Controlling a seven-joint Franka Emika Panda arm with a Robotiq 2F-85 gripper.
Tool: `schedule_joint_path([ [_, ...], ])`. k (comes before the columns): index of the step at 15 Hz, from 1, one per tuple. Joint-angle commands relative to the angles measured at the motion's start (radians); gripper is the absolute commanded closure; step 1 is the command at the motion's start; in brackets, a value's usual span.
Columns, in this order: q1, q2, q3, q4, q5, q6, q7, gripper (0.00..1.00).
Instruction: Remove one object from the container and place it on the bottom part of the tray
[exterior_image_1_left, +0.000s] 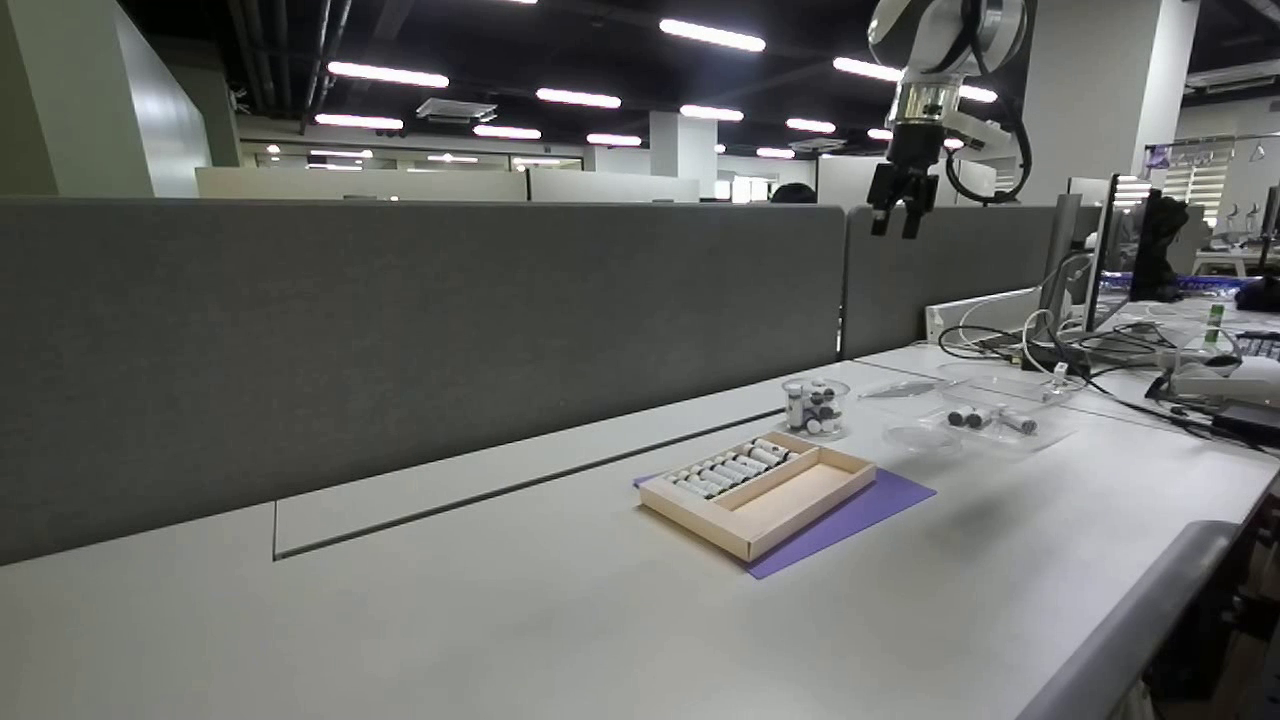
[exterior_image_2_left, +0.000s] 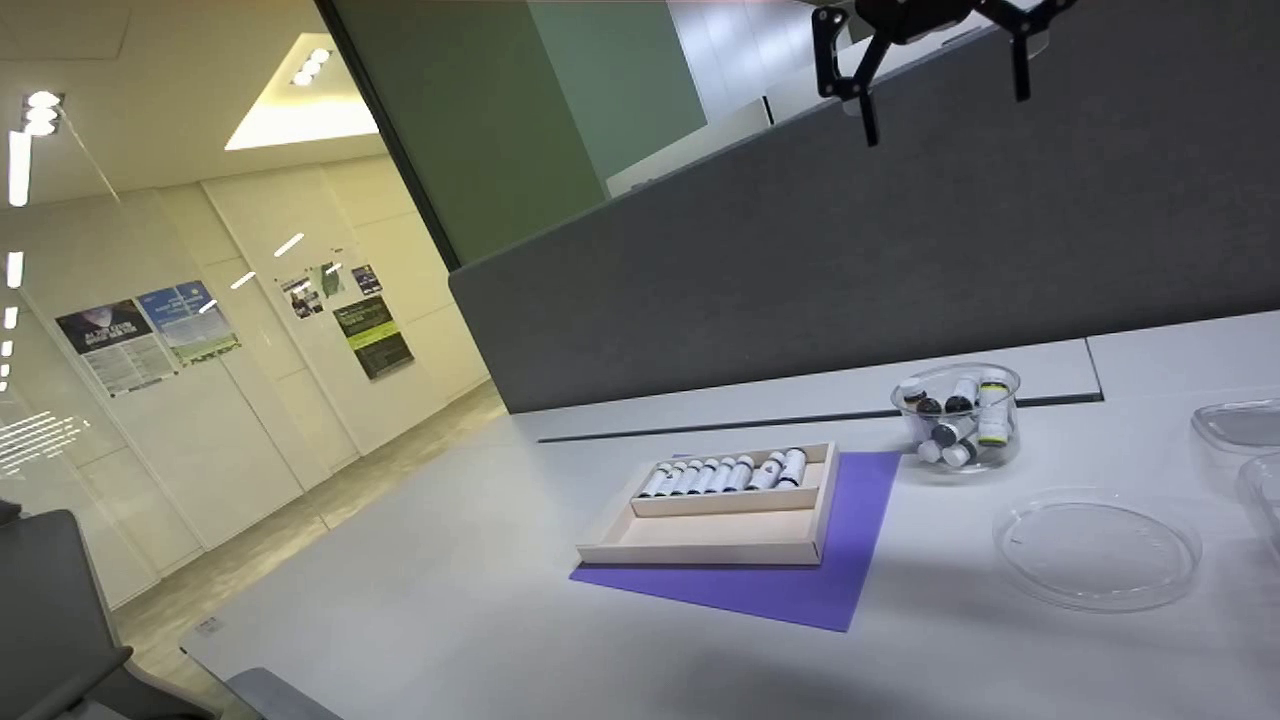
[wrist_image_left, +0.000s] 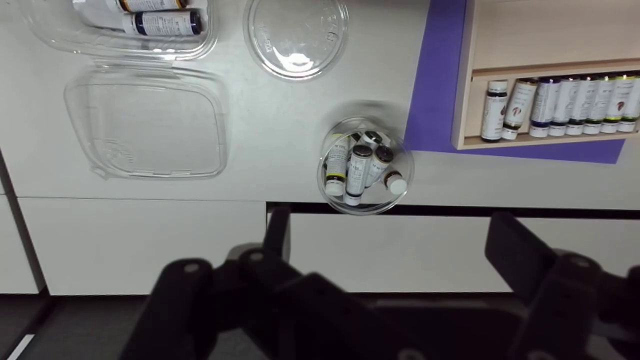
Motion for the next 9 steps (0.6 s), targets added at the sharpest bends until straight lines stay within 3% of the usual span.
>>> schedule_joint_path([
  [1,-0.027,0.065,0.044,0.050,0.001,0.059,0.054,0.00],
  [5,-0.031,0.161,0.078,0.045,-0.018,0.247,0.061,0.00],
  [9,-0.022,0.273,0.094,0.080,-0.073,0.290,0.094,0.00],
])
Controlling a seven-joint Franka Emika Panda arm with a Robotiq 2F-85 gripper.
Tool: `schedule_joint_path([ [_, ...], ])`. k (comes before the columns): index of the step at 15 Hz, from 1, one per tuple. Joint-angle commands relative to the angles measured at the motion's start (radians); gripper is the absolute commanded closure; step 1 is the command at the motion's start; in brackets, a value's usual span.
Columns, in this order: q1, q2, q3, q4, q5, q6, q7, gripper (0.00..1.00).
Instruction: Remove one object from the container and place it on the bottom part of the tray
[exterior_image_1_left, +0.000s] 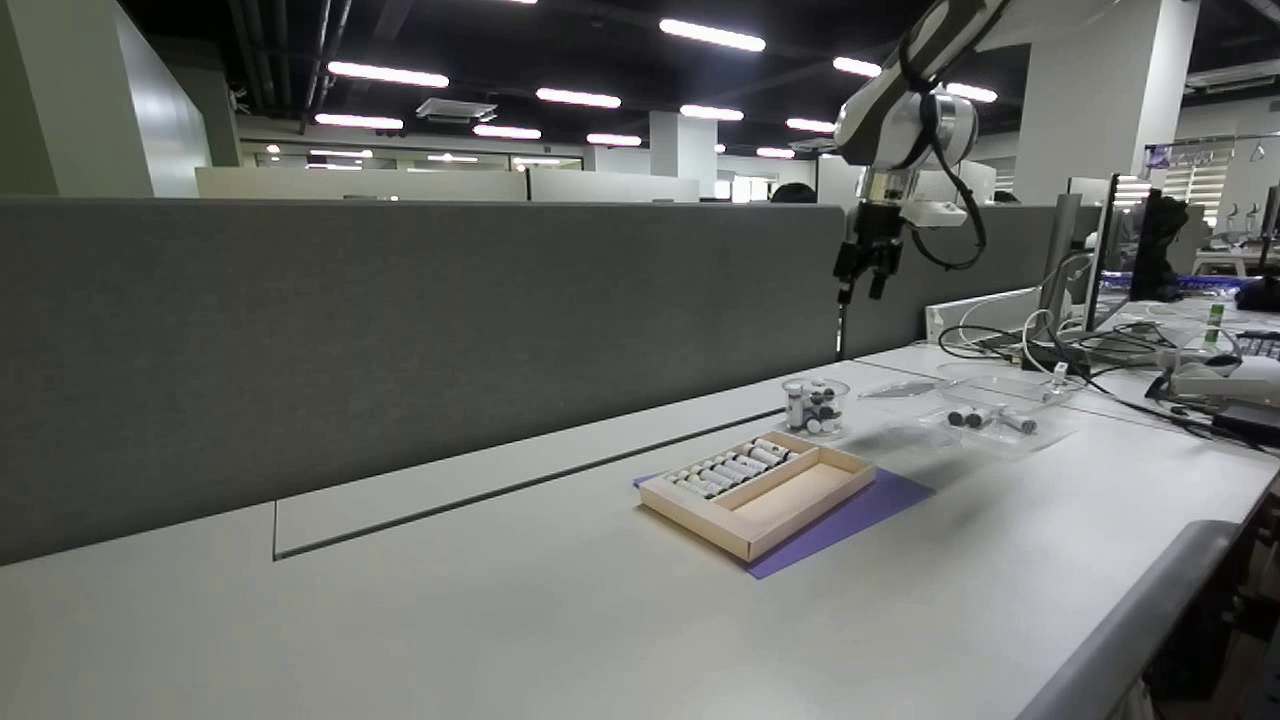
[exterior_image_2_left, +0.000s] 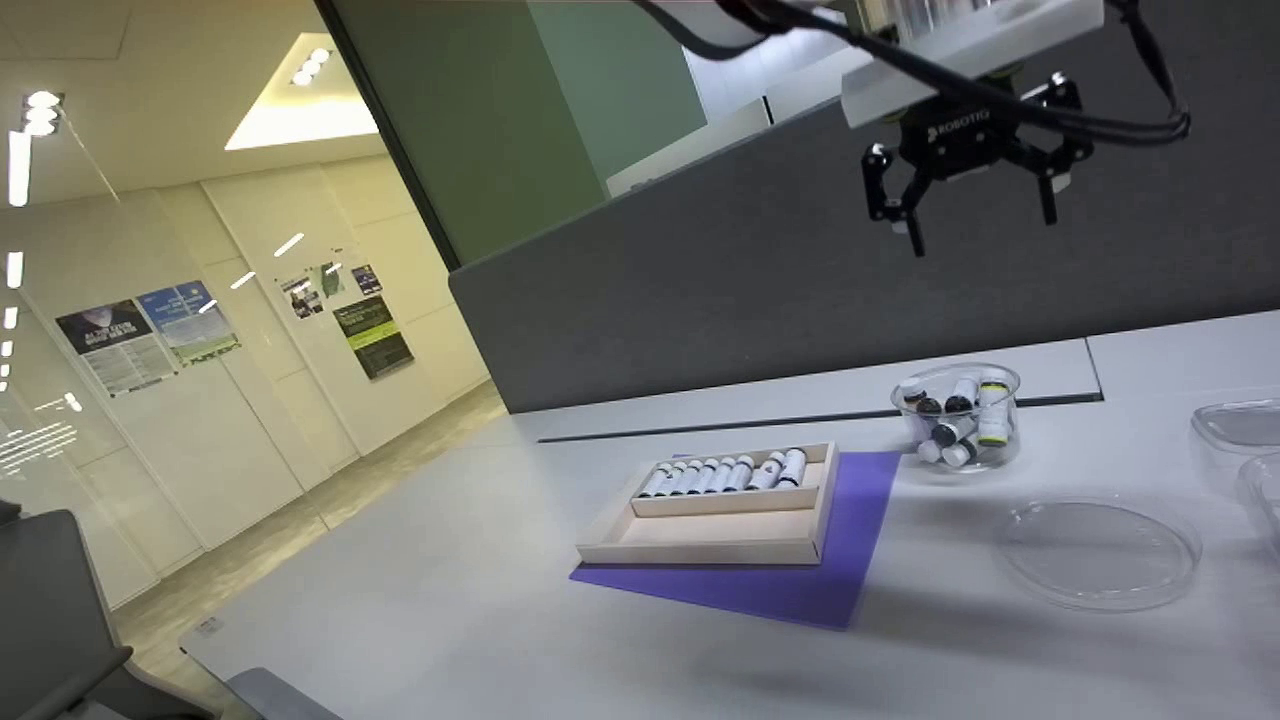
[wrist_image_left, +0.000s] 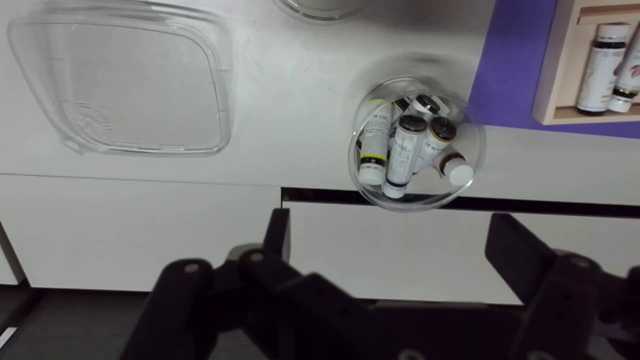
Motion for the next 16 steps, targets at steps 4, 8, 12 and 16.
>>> schedule_joint_path([
  [4,-0.005,0.135,0.035,0.085,-0.103,-0.026,0.097,0.00],
  [8,-0.006,0.172,0.051,0.094,-0.140,-0.006,0.092,0.00],
  [12,-0.002,0.227,0.065,0.157,-0.149,-0.014,0.109,0.00],
  [16,0.004,0.292,0.081,0.240,-0.148,-0.032,0.132,0.00],
])
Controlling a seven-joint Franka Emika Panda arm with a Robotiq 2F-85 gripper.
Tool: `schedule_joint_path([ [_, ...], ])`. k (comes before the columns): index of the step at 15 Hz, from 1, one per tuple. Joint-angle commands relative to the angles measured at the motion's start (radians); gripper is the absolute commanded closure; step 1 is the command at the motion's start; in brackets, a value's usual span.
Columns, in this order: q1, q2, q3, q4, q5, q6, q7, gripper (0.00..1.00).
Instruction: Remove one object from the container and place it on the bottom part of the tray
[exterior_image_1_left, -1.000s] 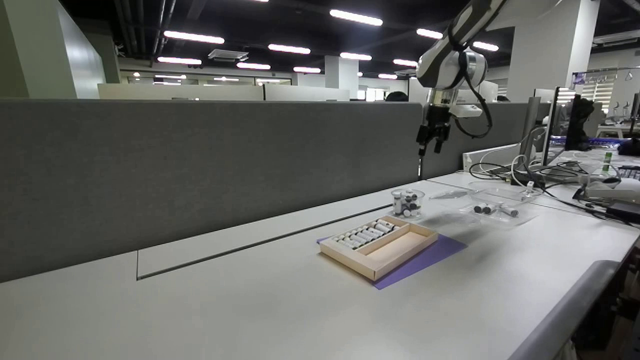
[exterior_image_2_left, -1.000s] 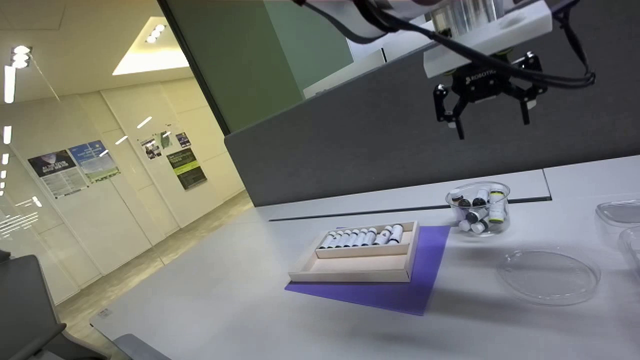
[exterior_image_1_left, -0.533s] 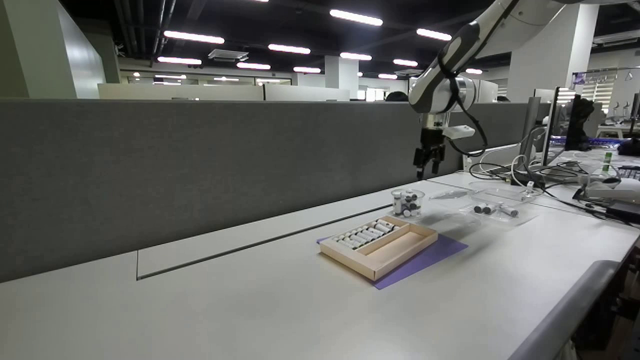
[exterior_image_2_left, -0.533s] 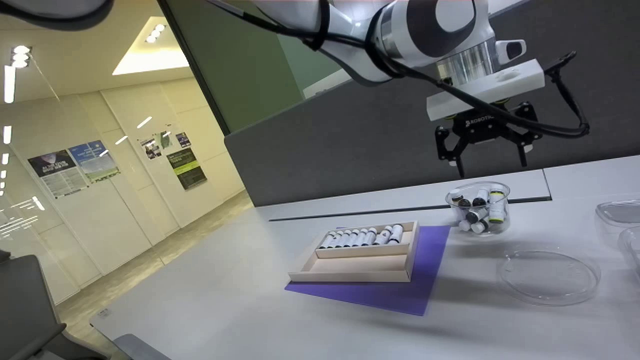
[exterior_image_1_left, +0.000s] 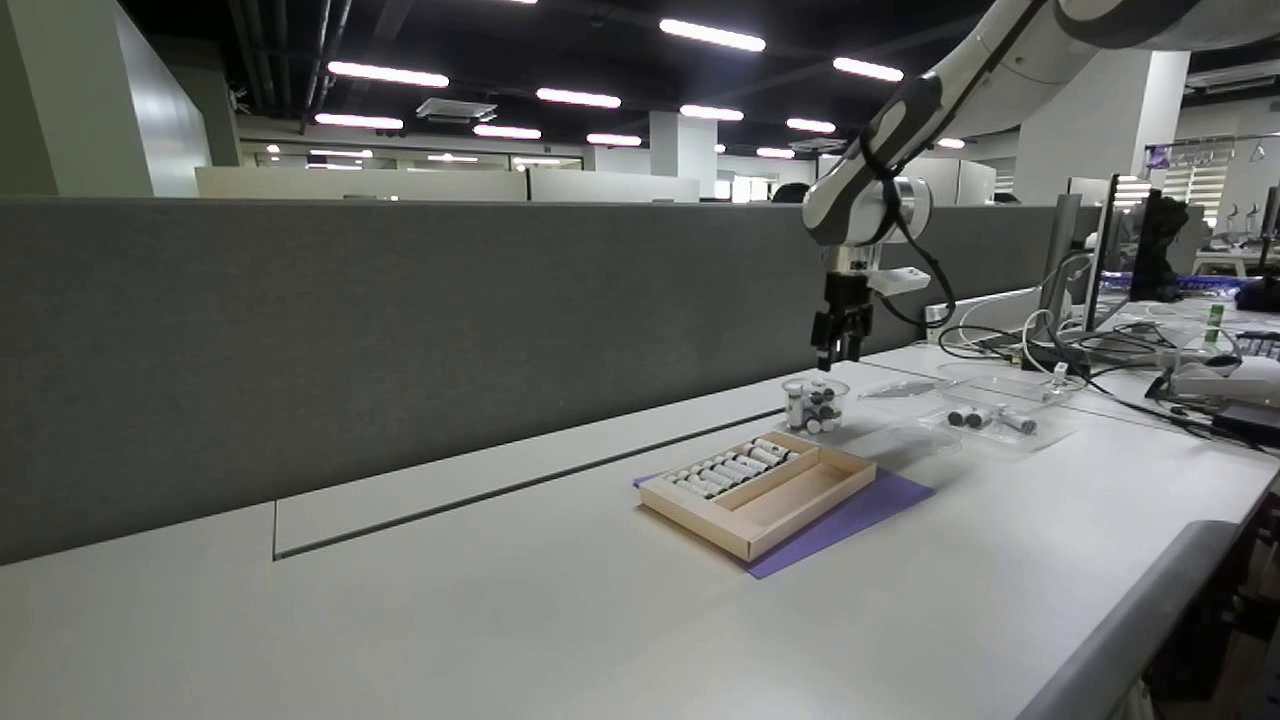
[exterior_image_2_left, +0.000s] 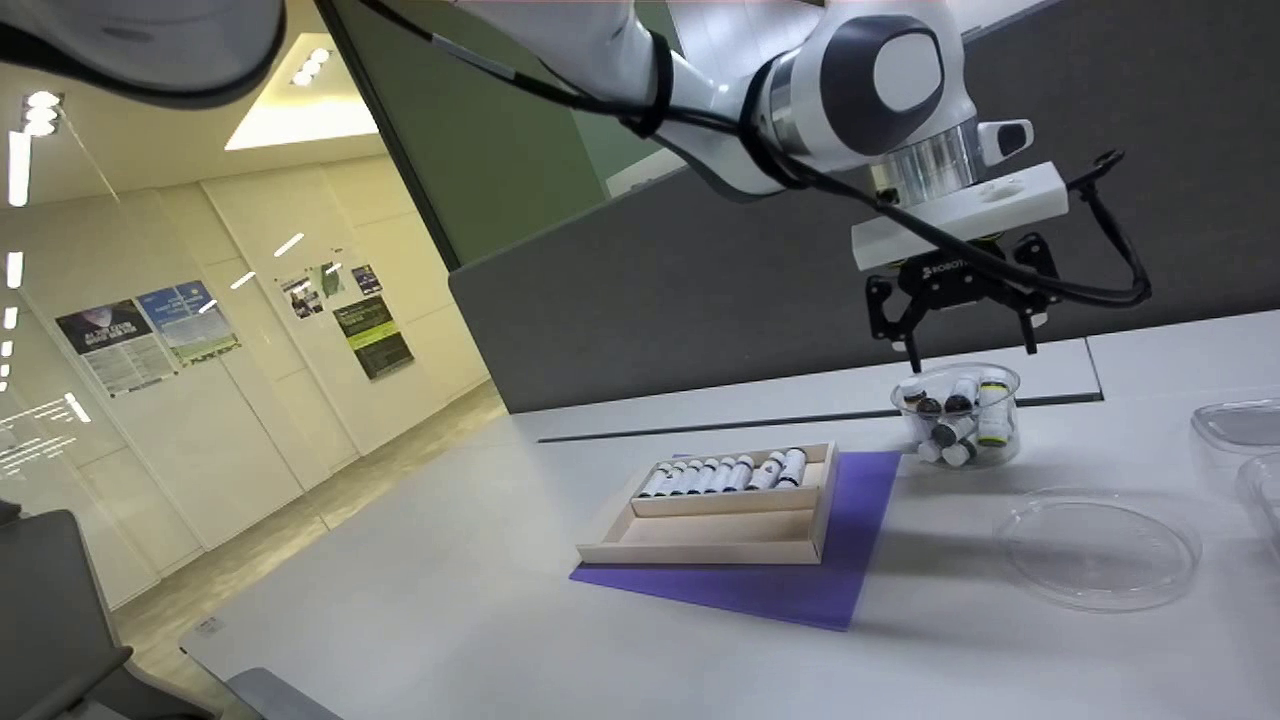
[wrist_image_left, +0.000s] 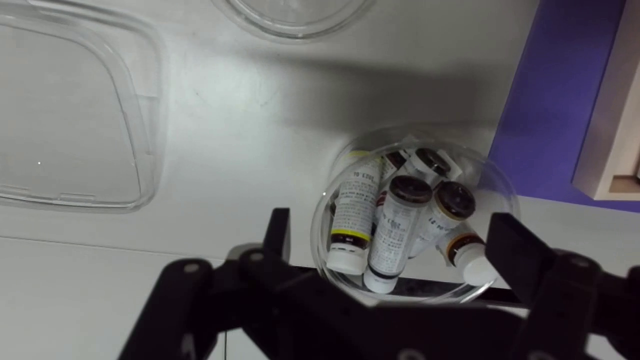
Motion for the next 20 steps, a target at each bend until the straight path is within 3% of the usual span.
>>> schedule_joint_path([
  [1,0.001,0.075,0.017,0.125,-0.022,-0.066,0.067,0.00],
  [4,0.006,0.098,0.024,0.175,-0.013,-0.127,0.100,0.00],
  [5,0.005,0.104,0.028,0.189,-0.010,-0.146,0.105,0.25],
  [6,0.005,0.111,0.029,0.204,-0.009,-0.160,0.110,0.27],
  [11,-0.011,0.147,0.033,0.274,0.000,-0.214,0.124,0.65],
  [13,-0.018,0.167,0.032,0.297,0.002,-0.223,0.127,0.41],
  [15,-0.025,0.189,0.033,0.320,0.004,-0.233,0.132,0.51],
  [16,-0.028,0.199,0.034,0.330,0.006,-0.238,0.134,0.40],
  [17,-0.032,0.209,0.034,0.340,0.007,-0.242,0.134,0.44],
  [18,-0.035,0.220,0.035,0.351,0.007,-0.246,0.135,0.68],
  [19,-0.037,0.227,0.035,0.362,0.008,-0.249,0.137,0.68],
  [20,-0.039,0.233,0.036,0.372,0.008,-0.250,0.138,0.75],
])
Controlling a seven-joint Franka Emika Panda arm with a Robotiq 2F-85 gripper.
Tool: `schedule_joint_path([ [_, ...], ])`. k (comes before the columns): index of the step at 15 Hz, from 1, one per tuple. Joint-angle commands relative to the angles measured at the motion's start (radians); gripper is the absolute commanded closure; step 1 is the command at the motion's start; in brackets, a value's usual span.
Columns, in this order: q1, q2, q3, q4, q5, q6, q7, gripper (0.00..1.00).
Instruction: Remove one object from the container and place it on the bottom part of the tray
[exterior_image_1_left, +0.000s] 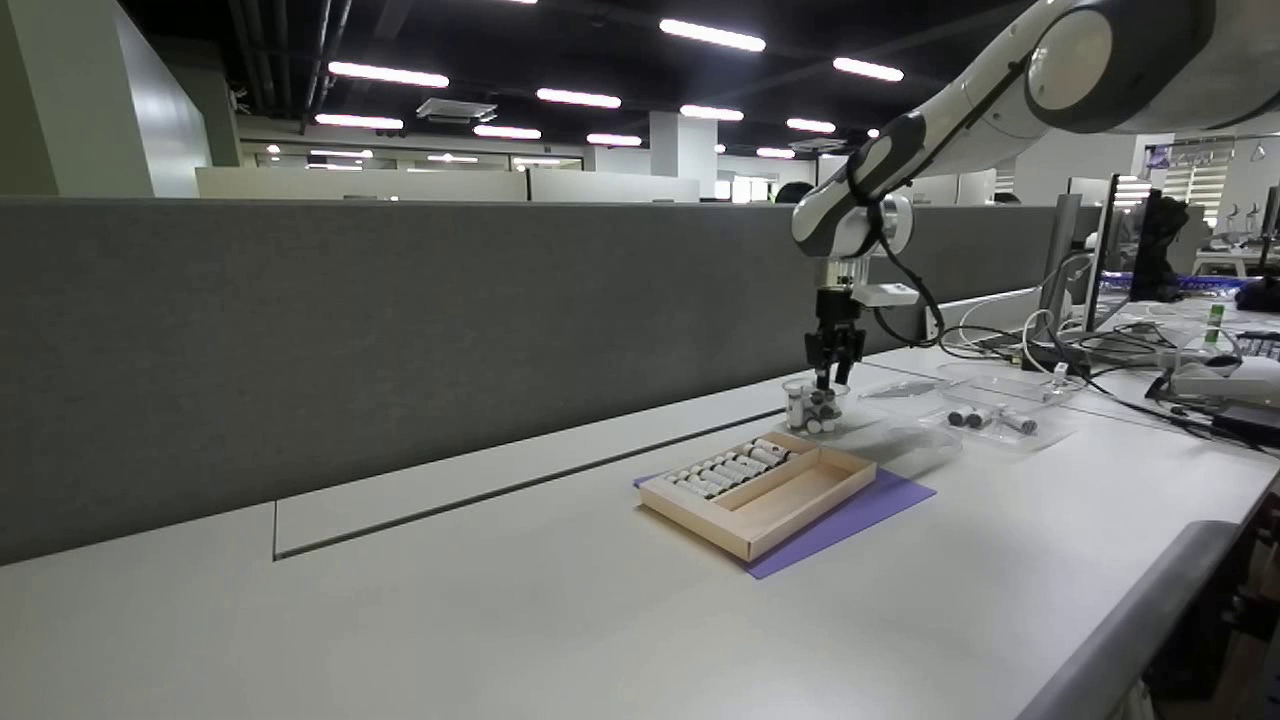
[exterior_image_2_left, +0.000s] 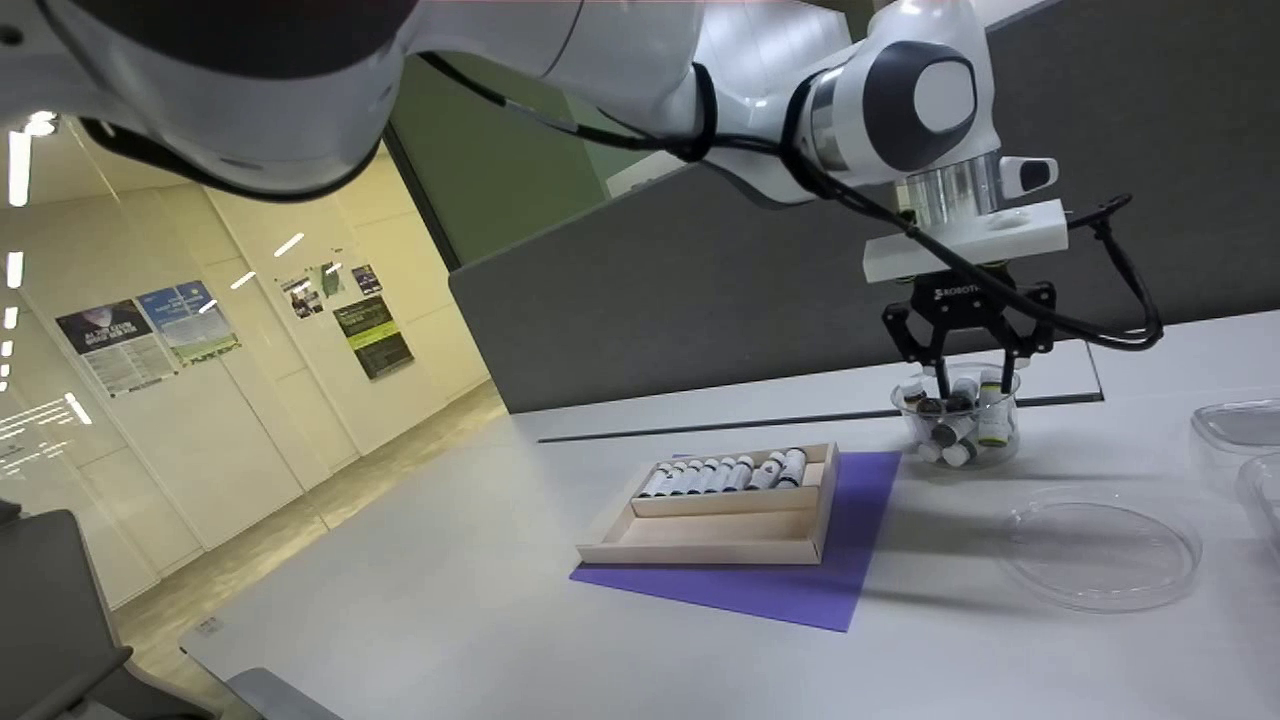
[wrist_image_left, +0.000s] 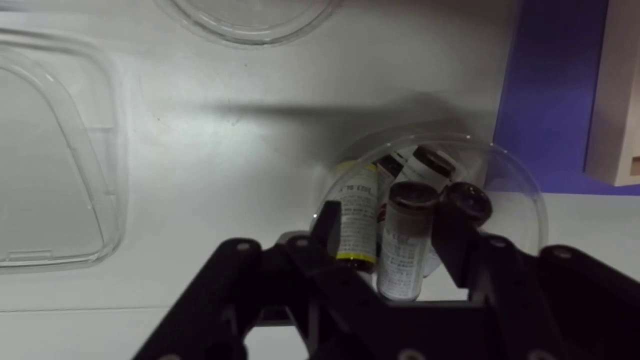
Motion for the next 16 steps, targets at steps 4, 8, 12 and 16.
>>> schedule_joint_path([
  [4,-0.020,0.058,0.014,0.104,0.009,-0.058,0.040,1.00],
  [8,-0.015,0.056,0.006,0.100,0.034,-0.055,0.030,0.73],
  [12,-0.017,0.056,0.011,0.098,0.050,-0.041,0.007,0.43],
  [16,-0.019,0.060,0.019,0.100,0.069,-0.025,-0.017,0.15],
])
